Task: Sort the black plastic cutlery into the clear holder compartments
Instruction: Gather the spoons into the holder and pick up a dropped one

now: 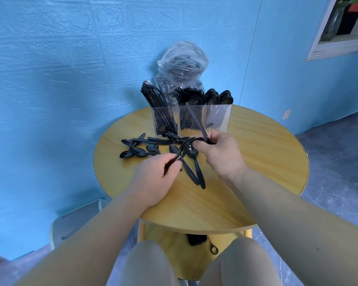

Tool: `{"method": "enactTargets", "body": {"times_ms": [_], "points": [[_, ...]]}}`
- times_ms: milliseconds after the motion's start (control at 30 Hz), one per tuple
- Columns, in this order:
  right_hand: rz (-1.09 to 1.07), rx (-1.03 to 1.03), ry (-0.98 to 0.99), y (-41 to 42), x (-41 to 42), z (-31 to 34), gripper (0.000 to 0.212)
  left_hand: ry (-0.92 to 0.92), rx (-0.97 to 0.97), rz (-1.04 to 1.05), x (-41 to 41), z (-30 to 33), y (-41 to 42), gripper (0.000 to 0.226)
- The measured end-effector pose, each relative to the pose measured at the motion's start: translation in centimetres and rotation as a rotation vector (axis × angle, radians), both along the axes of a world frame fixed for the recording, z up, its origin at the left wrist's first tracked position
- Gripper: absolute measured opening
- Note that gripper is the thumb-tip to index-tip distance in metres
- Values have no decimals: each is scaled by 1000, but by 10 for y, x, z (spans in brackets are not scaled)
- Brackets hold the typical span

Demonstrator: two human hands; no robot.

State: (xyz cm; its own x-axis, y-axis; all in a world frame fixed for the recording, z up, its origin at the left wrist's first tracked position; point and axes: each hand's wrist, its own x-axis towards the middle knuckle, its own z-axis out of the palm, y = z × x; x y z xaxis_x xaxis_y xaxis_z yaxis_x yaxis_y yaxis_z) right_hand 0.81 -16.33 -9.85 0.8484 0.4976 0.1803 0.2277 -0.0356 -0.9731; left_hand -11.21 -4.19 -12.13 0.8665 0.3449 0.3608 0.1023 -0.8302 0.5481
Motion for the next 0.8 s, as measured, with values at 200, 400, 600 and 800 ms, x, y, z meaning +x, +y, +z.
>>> {"method": "enactTargets", "body": {"times_ms": [200,400,600,800], "points": [[-124,-81,-65,-11,7,3,36,-45,44,75,4,-6,8,22],[-53,-357,-236,-38,20,9,41,-35,-8,172,6,-5,9,21],[93,-609,-581,-52,19,15,43,-77,-52,171,5,-5,8,21],[129,-827,-727,-50,19,14,9,-146,-52,240,6,-8,11,26]]}}
